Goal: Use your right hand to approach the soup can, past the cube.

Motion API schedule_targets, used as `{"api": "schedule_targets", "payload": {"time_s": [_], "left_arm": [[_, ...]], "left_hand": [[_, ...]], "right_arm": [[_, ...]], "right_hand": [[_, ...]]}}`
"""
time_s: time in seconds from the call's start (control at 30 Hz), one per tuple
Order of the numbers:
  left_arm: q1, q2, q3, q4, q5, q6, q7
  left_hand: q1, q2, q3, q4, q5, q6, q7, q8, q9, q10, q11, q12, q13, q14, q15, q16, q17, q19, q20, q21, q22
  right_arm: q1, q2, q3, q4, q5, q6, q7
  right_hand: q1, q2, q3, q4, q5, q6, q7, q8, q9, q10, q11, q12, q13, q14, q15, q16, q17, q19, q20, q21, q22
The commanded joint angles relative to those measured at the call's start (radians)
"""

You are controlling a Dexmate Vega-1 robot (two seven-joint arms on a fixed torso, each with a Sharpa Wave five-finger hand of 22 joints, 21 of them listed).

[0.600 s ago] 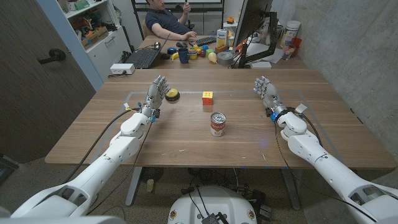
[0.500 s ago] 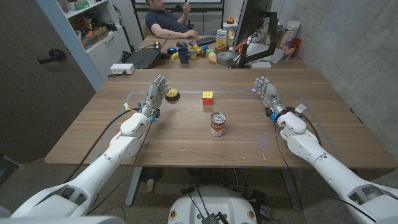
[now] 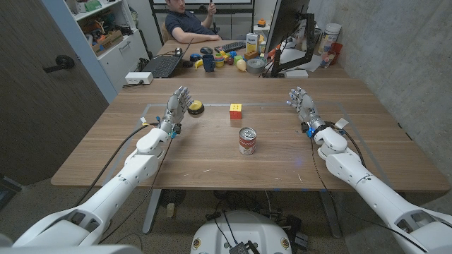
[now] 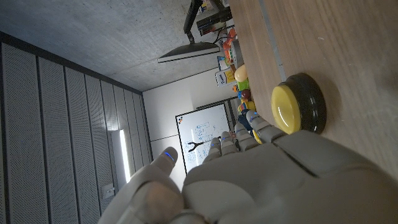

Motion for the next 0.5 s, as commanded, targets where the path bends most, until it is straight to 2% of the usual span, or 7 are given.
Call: {"api": "schedule_targets", "payload": {"time_s": [0.03,0.07,0.13,0.3,0.5], "left_arm": [[0.0,0.002,0.0,-0.001,-0.002,0.003,-0.004],[0.0,0.002,0.0,0.0,-0.003,0.003,-0.004],[-0.001,0.002,0.001,0.001,-0.003,0.004,-0.007],[-0.005,0.0,0.002,0.008,-0.004,0.002,-0.013],[-0.008,-0.002,0.002,0.015,-0.004,-0.003,-0.017]], "left_hand": [[0.001,0.119,0.002,-0.001,0.008,-0.005,-0.002,0.006,0.002,-0.008,0.0,0.005,0.003,-0.007,0.002,0.007,0.005,0.009,-0.006,0.005,0.003],[0.001,0.119,0.002,-0.001,0.008,-0.004,-0.003,0.006,0.002,-0.007,-0.001,0.005,0.003,-0.006,0.001,0.007,0.005,0.009,-0.006,0.005,0.003],[0.001,0.119,0.002,-0.001,0.008,-0.004,-0.002,0.006,0.002,-0.007,0.001,0.005,0.003,-0.007,0.003,0.007,0.005,0.009,-0.003,0.005,0.003],[0.001,0.119,0.001,-0.001,0.008,-0.002,0.0,0.007,0.002,-0.007,0.001,0.005,0.003,-0.007,0.003,0.007,0.005,0.01,-0.003,0.005,0.003],[0.002,0.119,0.0,-0.001,0.009,-0.002,0.0,0.007,0.002,-0.007,0.001,0.005,0.003,-0.006,0.004,0.007,0.005,0.01,-0.002,0.005,0.003]], "right_arm": [[-0.017,-0.015,0.003,-0.038,-0.024,0.003,-0.034],[-0.018,-0.017,0.002,-0.042,-0.028,0.006,-0.033],[-0.02,-0.024,-0.001,-0.051,-0.044,0.013,-0.037],[-0.016,-0.045,-0.013,-0.068,-0.097,0.037,-0.039],[-0.008,-0.061,-0.03,-0.084,-0.178,0.071,-0.06]], "right_hand": [[0.009,-0.01,-0.03,-0.014,-0.012,0.014,-0.02,0.007,0.005,0.013,0.003,0.004,0.003,0.038,0.076,-0.016,-0.001,0.022,0.132,-0.031,0.001],[0.014,-0.031,-0.044,-0.023,-0.016,0.013,-0.026,0.006,0.006,0.015,0.005,0.004,0.004,0.051,0.087,-0.021,-0.001,0.04,0.185,-0.041,0.0],[0.021,-0.057,-0.058,-0.035,-0.019,0.015,-0.037,0.007,0.005,0.015,0.006,0.004,0.004,0.067,0.097,-0.021,0.0,0.049,0.201,-0.052,0.0],[0.04,-0.139,-0.099,-0.067,-0.026,0.023,-0.06,0.009,0.004,0.028,0.002,0.009,0.006,0.087,0.101,-0.028,0.001,0.064,0.207,-0.078,0.001],[0.059,-0.175,-0.116,-0.087,-0.028,0.02,-0.076,0.01,0.004,0.016,0.002,0.006,0.007,0.083,0.103,-0.04,0.002,0.062,0.208,-0.098,0.002]]}}
